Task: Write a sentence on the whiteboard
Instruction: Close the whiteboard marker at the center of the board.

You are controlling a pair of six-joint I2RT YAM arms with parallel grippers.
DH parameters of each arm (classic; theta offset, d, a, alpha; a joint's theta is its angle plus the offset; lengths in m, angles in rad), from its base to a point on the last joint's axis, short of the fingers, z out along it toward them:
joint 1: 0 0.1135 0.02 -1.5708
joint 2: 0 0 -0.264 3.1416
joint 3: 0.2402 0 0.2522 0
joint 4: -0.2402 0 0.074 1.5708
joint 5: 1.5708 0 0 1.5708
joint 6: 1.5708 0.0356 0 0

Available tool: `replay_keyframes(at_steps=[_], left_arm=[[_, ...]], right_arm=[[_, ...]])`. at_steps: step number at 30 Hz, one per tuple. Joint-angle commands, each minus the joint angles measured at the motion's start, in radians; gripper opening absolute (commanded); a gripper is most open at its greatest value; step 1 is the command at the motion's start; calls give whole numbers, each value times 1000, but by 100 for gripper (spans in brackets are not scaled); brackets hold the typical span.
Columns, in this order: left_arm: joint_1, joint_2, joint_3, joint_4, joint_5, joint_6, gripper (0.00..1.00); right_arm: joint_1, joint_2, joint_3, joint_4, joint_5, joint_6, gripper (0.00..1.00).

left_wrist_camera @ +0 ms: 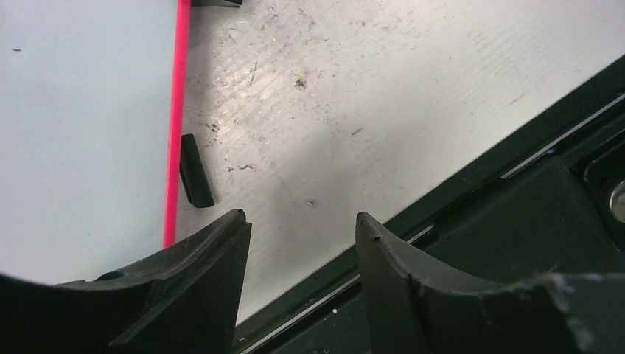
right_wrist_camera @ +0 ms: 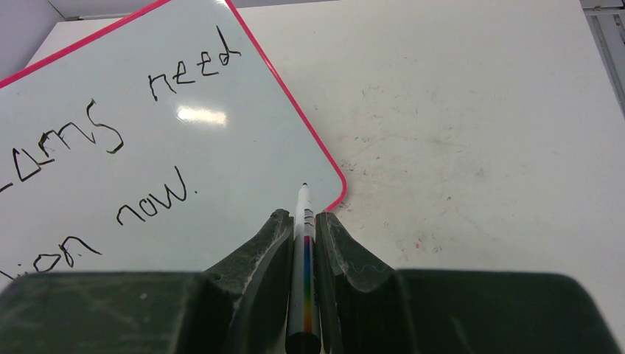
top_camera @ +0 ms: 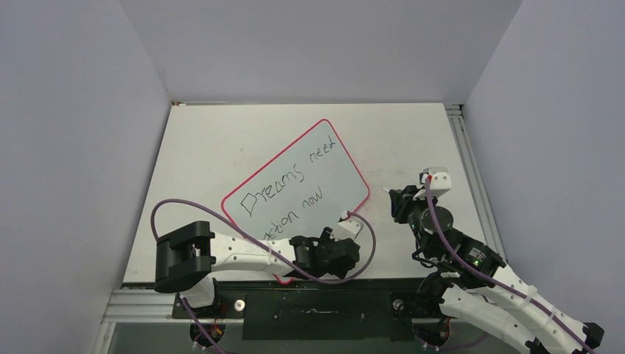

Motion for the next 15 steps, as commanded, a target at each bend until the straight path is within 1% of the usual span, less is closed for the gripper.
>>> replay_keyframes(at_steps=[1, 7, 11, 15], left_arm=[[-10, 3, -6, 23, -73, -8, 51], [-11, 30, -19, 18, -78, -15, 49], [-11, 35, -34, 15, -107, -17, 46], [-11, 53, -32, -2, -123, -17, 45]], right_arm=[[-6, 9, -7, 48, 2, 5, 5], [-6, 19, -8, 56, -4, 7, 5], [-5, 20, -13, 61, -8, 11, 6], [-5, 19, -17, 67, -11, 13, 6]])
